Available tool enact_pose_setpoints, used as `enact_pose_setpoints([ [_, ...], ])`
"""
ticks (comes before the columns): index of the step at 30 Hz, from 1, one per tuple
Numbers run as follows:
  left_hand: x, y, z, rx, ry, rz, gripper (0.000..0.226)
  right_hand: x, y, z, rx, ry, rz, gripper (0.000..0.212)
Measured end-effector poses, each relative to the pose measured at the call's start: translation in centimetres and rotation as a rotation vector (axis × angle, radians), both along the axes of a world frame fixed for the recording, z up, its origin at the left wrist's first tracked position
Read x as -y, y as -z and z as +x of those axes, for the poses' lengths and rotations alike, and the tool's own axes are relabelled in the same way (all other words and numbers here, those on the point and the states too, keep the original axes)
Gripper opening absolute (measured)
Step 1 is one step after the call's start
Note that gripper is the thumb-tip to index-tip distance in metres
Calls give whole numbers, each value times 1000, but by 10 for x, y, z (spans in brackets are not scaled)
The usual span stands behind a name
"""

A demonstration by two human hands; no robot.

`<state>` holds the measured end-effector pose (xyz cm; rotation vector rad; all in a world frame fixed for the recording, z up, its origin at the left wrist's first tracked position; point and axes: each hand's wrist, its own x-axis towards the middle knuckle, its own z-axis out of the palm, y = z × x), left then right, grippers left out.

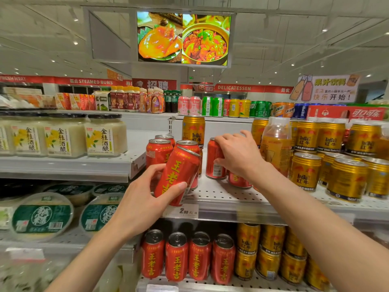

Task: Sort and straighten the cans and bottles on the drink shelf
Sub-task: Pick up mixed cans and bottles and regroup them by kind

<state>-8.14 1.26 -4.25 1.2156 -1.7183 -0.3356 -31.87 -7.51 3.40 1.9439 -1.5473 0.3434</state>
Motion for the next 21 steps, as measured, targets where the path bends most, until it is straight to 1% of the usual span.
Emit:
enact_pose_setpoints([
  [3, -1, 1, 1, -3, -2, 2, 58, 2, 3, -2, -3, -14, -34, 64],
  [5, -2, 1, 2, -11, -10, 5, 58, -2, 1, -6, 49, -77, -25, 65],
  [7, -2, 1, 3, -24, -23, 7, 58, -9, -2, -11, 177, -221, -40, 59],
  [9, -3, 1, 4, -37, -34, 9, 60, -20, -4, -11, 321, -379, -74, 47],
  [10, -3, 2, 5, -42, -39, 7, 62, -25, -6, -7, 388, -440, -65, 43],
  [12, -4, 3, 6, -49, -50, 2, 68, -32, -8, 6, 494, -519, 32, 40],
  [15, -5, 2, 7, -58, -64, -1, 73, -33, -10, 26, 542, -542, 185, 37],
  [18, -7, 0, 10, -74, -77, -6, 70, -28, -7, 35, 579, -515, 282, 42],
  [21, -8, 1, 12, -98, -92, -9, 68, -26, -4, 37, 662, -513, 315, 43],
])
